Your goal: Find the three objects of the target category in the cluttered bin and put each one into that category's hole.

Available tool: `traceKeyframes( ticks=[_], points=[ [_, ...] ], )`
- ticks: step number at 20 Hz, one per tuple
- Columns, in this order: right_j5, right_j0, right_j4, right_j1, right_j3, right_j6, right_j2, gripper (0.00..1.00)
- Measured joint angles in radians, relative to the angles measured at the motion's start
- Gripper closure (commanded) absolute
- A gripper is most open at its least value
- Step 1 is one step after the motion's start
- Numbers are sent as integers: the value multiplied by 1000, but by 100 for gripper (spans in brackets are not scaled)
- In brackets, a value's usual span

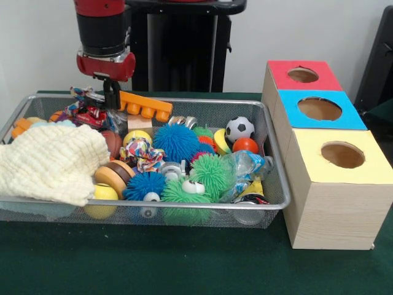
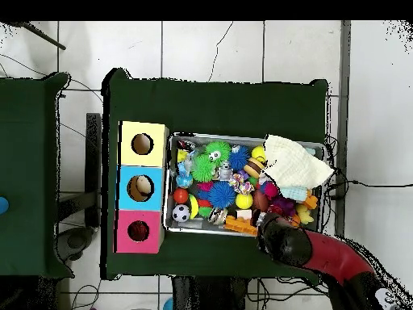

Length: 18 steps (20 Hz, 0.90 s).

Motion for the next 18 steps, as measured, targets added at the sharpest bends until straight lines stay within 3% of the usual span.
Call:
traceKeyframes(
  ticks=[9, 18],
  points=[
    [48, -127, -34, -33, 0, 0, 94, 100],
    [163, -166, -41, -85, 0, 0, 170, 100]
  ],
)
